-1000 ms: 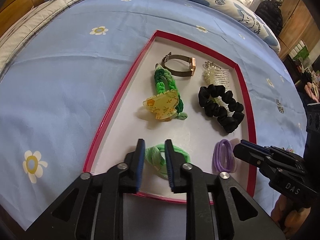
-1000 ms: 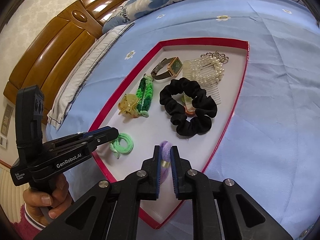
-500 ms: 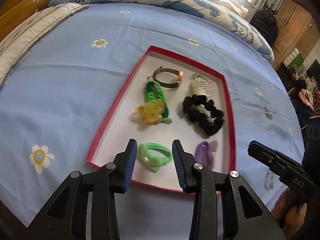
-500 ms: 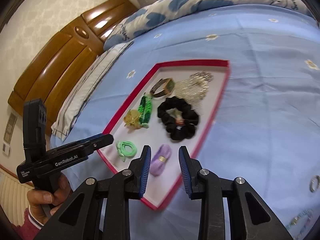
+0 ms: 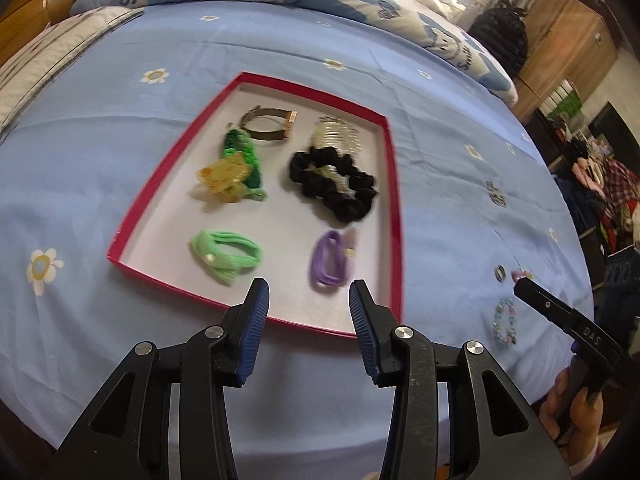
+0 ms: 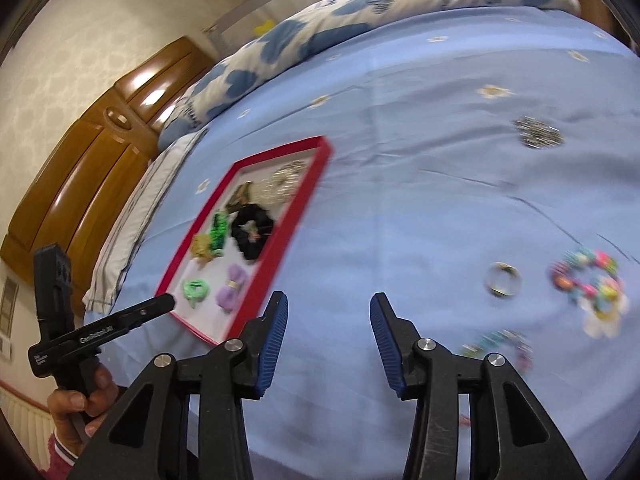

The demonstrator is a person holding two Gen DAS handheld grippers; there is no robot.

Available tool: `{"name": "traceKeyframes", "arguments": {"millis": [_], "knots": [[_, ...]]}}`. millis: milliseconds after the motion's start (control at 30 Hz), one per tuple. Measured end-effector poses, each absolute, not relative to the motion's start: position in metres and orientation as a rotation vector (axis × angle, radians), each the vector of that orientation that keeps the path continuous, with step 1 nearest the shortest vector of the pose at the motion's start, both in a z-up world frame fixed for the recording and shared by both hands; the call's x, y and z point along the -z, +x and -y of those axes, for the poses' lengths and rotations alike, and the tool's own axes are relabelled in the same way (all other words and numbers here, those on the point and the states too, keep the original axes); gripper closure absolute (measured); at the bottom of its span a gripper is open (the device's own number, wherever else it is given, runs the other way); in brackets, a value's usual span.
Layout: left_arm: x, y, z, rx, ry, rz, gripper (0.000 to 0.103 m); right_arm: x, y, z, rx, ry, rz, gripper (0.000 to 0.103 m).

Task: Organize jewelry
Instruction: 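Open both tools and withdraw them toward the remaining bracelets, then grasp the blue beaded bracelet with the left tool while the right tool grasps the pastel bead bracelet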

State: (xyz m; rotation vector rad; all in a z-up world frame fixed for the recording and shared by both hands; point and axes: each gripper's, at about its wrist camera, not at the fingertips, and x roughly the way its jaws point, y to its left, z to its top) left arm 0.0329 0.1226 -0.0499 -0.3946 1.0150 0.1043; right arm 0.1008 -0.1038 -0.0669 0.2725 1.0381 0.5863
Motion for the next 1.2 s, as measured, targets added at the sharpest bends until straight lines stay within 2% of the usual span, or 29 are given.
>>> {"name": "traceKeyframes", "arguments": {"millis": [200,500,900,1200], "knots": [[0.046,0.037,-0.096,-0.047,-0.39,-1.01,0.059,0.068,0.09,0.157,-0.474,0.32,-1.019,0.056],[0.051,0.048,-0.033,0.079,-0.329,-1.058,0.059,0.072,0.079,0.219,-0.329,0.377,-0.986,0.054],[0.047,0.075,0.048,0.247,-0.178,-1.088,0.059,0.079,0.084,0.254,-0.266,0.4,-0.974,0.052],[0.065,0.098,0.089,0.313,-0.099,-1.126,0.059,0.086,0.1,0.267,-0.26,0.367,-0.992,0.052]]}}
